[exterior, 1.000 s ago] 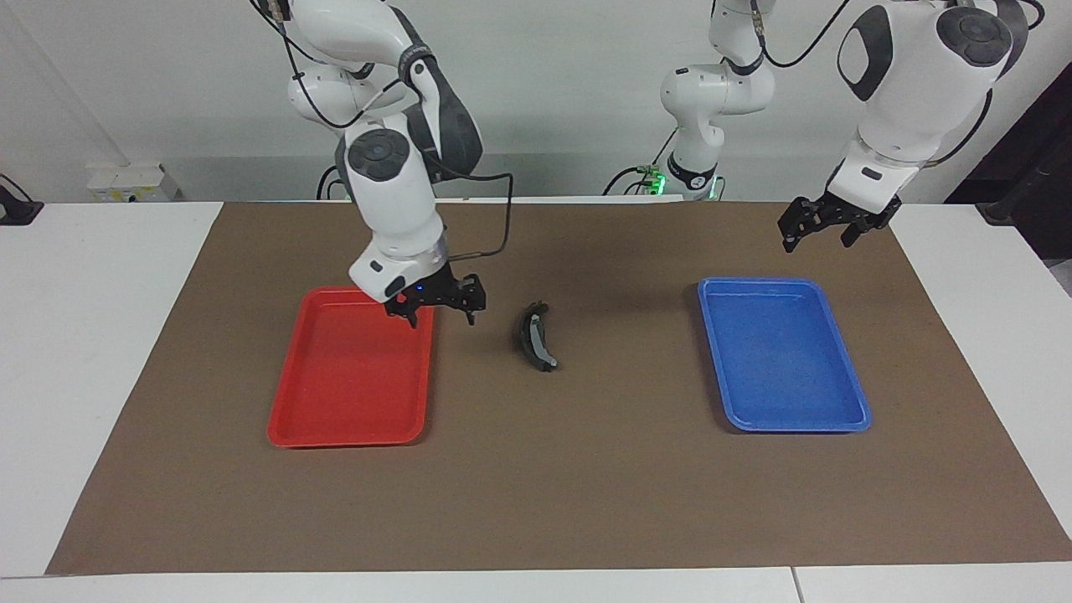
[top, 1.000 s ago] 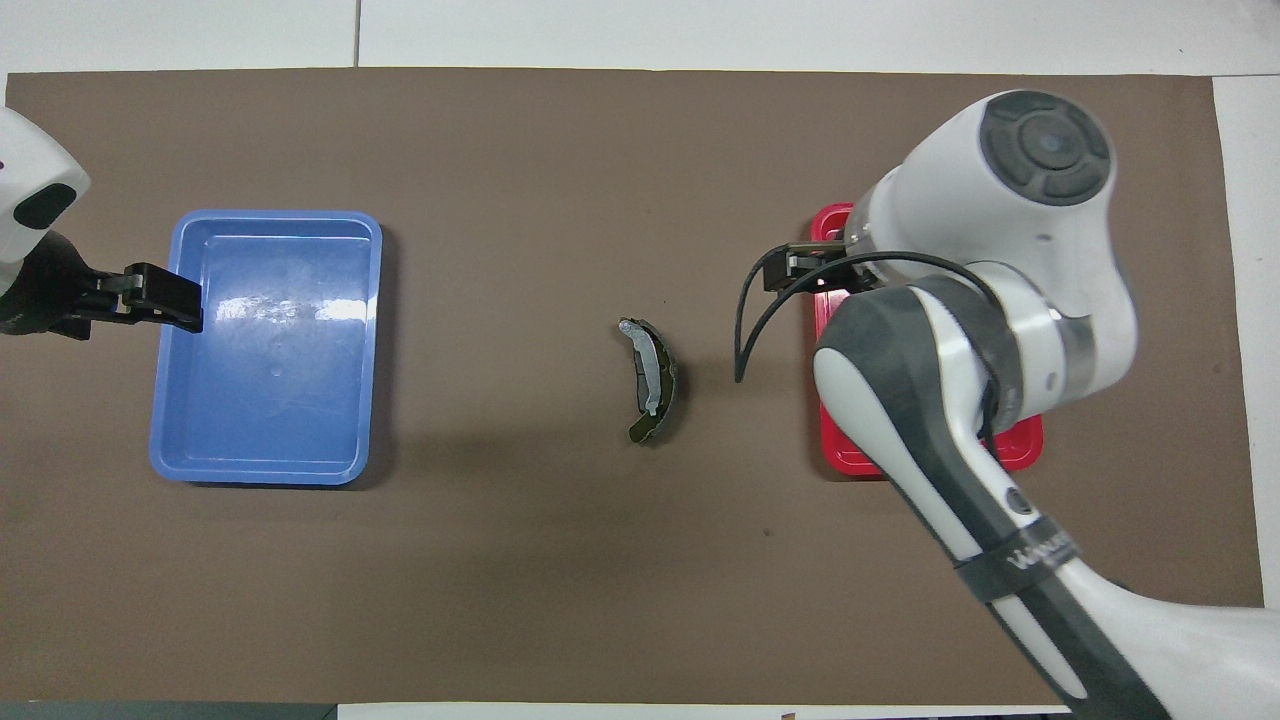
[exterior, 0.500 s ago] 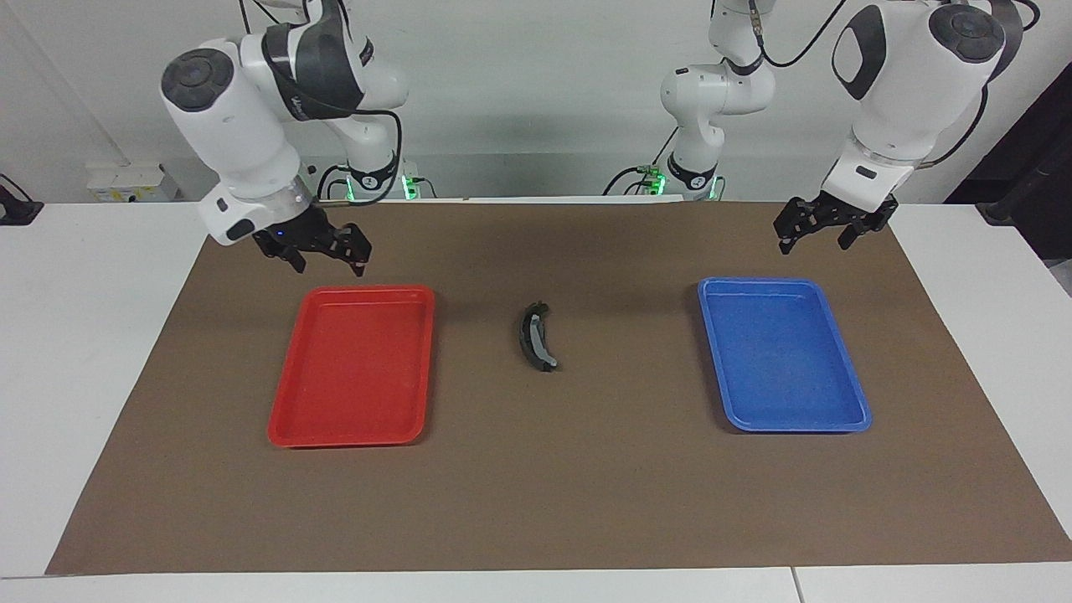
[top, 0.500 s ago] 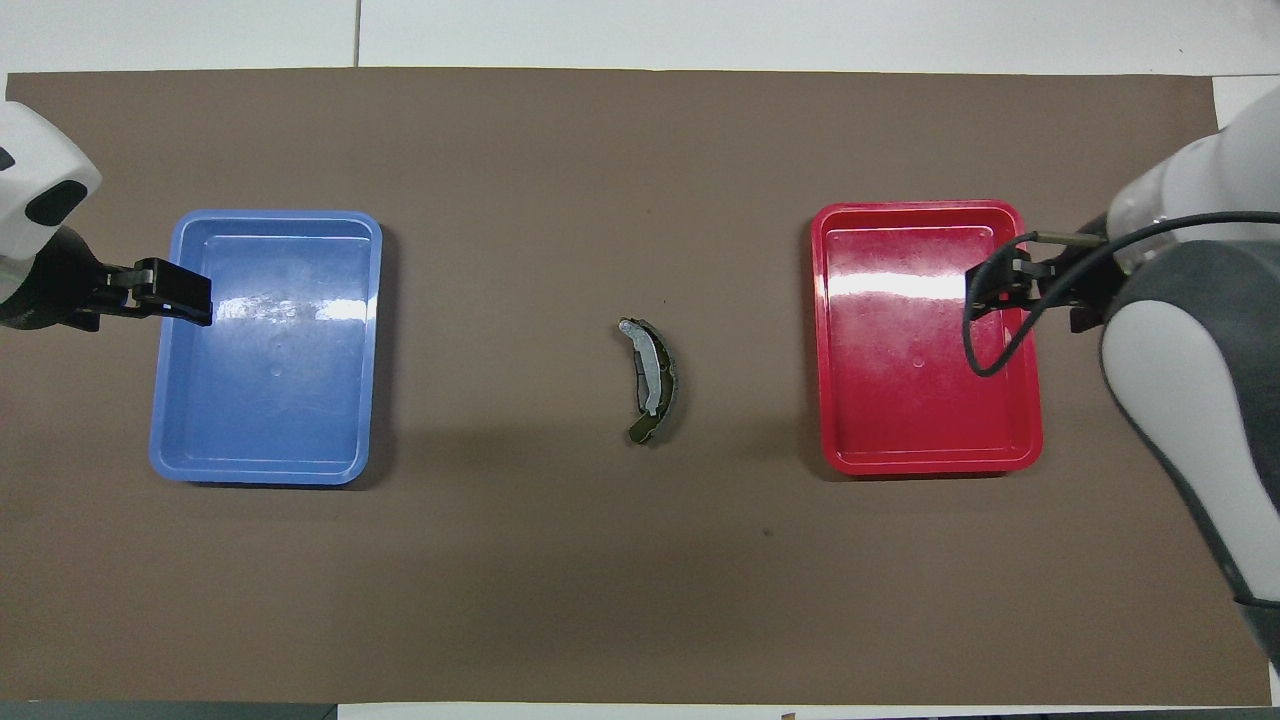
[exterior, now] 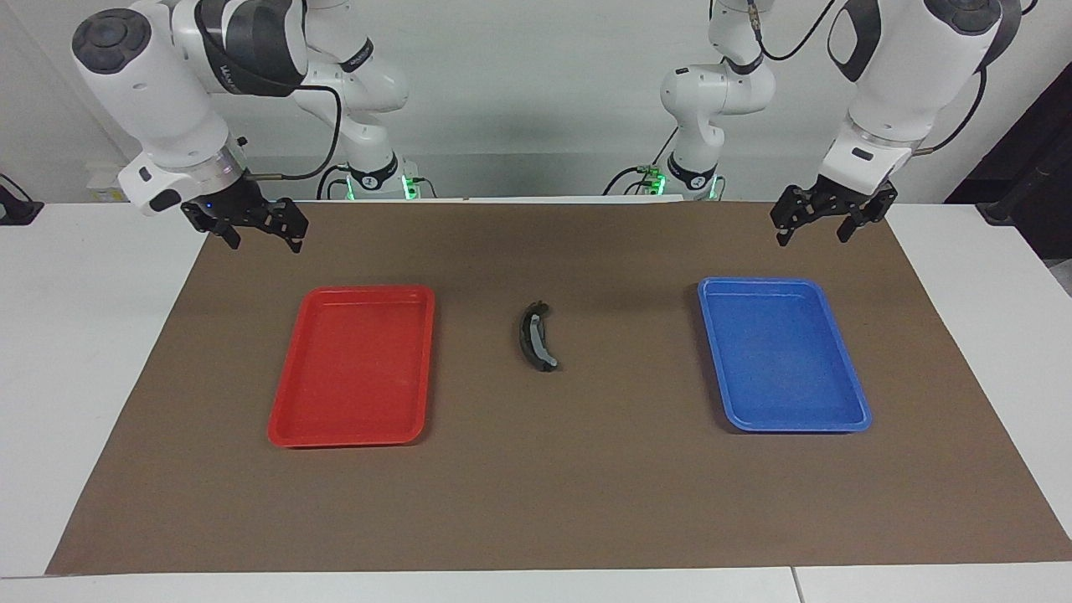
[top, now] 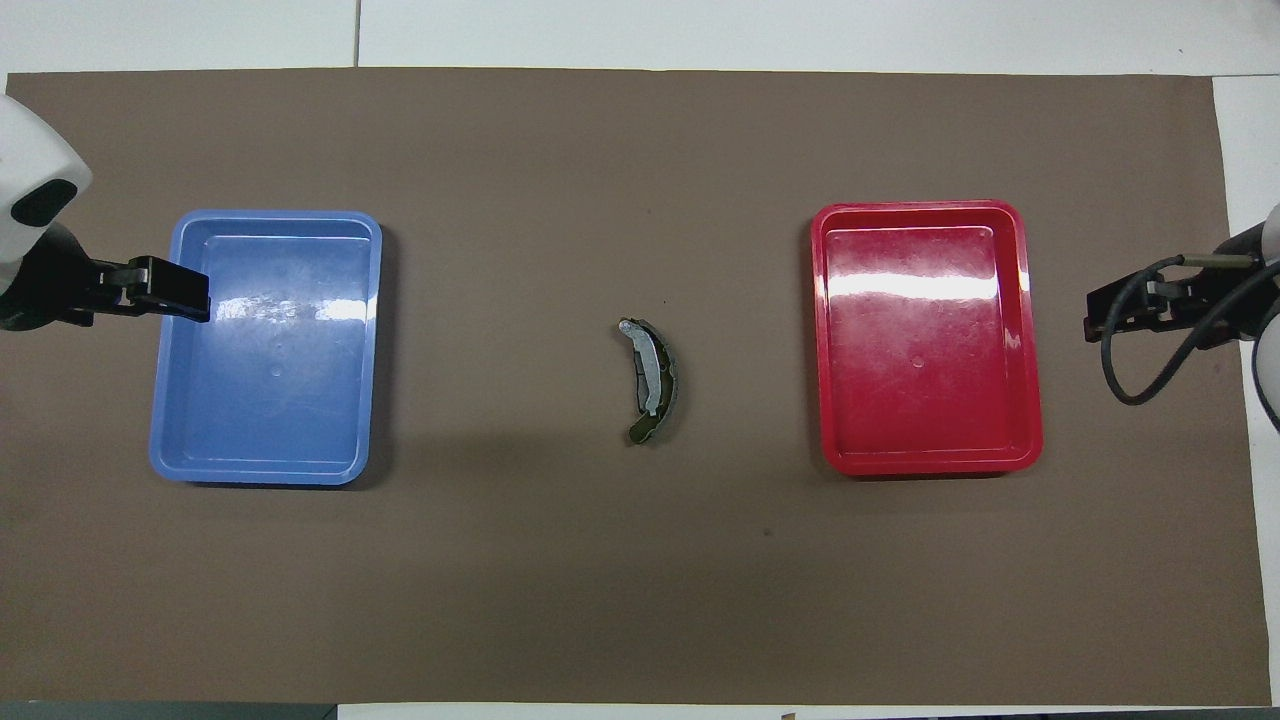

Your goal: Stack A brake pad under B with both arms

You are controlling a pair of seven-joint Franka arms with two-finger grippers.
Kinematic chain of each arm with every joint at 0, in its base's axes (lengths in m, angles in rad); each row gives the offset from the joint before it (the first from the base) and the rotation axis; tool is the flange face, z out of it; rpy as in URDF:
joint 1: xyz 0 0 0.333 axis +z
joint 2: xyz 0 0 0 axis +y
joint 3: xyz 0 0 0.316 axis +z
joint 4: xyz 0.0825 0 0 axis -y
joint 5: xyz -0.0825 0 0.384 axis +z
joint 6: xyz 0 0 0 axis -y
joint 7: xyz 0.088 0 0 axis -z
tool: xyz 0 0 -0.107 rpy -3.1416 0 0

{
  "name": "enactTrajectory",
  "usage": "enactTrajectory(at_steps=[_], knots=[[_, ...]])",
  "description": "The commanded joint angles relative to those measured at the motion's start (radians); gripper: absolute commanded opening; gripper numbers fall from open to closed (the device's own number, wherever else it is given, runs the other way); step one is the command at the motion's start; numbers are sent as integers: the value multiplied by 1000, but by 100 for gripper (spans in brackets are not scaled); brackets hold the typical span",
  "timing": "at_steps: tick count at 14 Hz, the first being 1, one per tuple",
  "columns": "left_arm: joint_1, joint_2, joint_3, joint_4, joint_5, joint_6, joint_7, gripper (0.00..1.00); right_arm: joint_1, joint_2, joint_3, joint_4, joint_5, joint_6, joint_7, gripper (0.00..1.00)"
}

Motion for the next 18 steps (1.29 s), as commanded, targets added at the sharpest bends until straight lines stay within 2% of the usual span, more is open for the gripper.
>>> enactTrajectory(at_steps=[1,5,14,18], knots=[[-6,0,15,33,-14,-44,6,99,4,-11,-9,-6,-8,-12,-27,100],[-6,0,15,33,-14,-41,-4,99,5,-12,-56,-6,5,-6,-26,100],[-9,0,13,26,-14,-43,-6,99,13,-77,-70,-53,-4,-19,-56,100],[-10,0,13,26,-14,-45,-6,99,16,-49,-70,29,7,-67,-58,100]])
